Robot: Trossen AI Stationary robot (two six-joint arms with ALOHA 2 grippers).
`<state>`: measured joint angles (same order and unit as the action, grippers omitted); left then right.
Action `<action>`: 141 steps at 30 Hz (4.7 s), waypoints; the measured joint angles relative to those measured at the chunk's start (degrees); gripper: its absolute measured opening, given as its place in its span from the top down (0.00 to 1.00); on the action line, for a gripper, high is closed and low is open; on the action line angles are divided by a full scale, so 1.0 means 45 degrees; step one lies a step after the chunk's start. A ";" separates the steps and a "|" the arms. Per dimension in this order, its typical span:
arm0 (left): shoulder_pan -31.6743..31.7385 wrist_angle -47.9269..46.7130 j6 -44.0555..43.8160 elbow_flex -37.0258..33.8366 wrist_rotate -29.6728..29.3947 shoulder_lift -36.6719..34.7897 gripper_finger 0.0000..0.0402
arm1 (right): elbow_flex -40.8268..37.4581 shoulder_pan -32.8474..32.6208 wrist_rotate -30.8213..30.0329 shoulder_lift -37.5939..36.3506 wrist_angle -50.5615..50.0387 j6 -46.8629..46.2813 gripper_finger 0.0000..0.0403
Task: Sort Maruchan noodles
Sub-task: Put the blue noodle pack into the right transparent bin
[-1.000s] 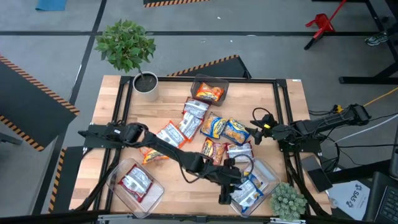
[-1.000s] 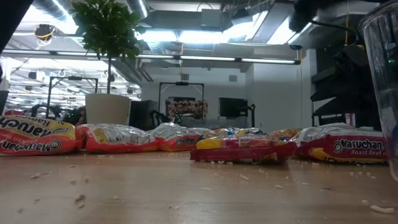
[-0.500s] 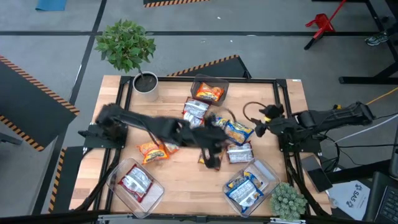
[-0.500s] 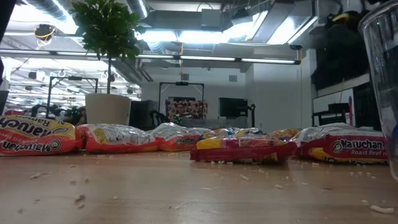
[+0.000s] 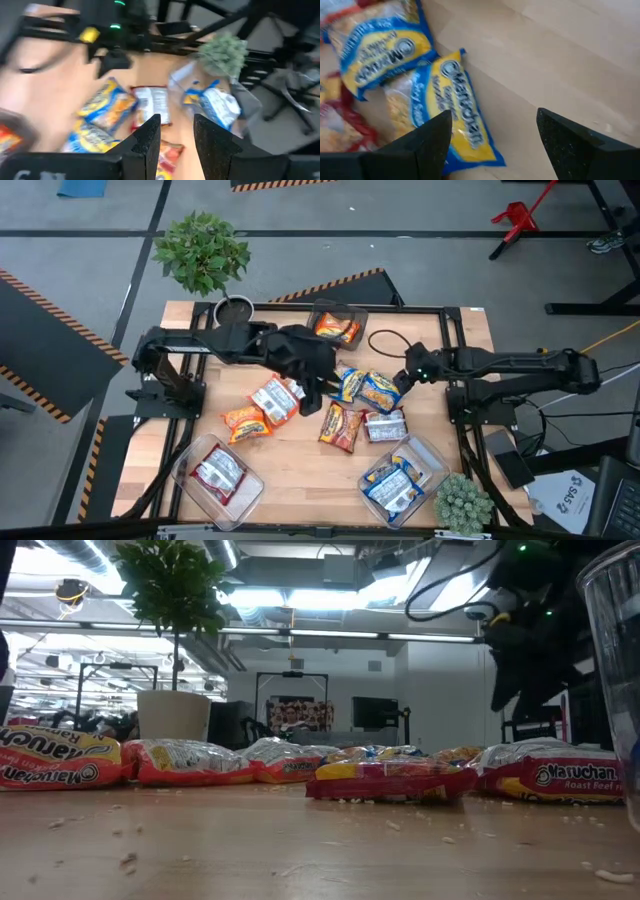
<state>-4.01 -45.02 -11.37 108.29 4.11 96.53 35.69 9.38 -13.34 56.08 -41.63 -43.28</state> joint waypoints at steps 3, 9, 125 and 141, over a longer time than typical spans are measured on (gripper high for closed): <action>0.0355 0.2525 -0.0040 -0.1449 0.2106 -0.0086 0.72 | -0.0270 0.0512 0.0455 0.0119 0.0746 0.0227 0.30; 0.1080 0.6547 -0.1643 -0.5804 0.4597 -0.0683 0.73 | -0.1268 0.1507 0.0872 0.0105 0.1139 -0.0295 0.30; -0.1348 0.4209 0.4382 -0.6595 -0.8719 0.3774 0.99 | 0.1485 0.1765 0.2734 0.4151 0.4723 0.1692 0.30; -0.4168 0.1228 0.2196 -0.1228 -1.2053 0.3751 1.00 | 0.1475 0.1761 0.2376 0.3507 0.2693 0.1375 0.30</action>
<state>-22.77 -39.50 -1.49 102.76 -50.12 113.41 42.33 17.30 -2.65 71.86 -29.51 -37.10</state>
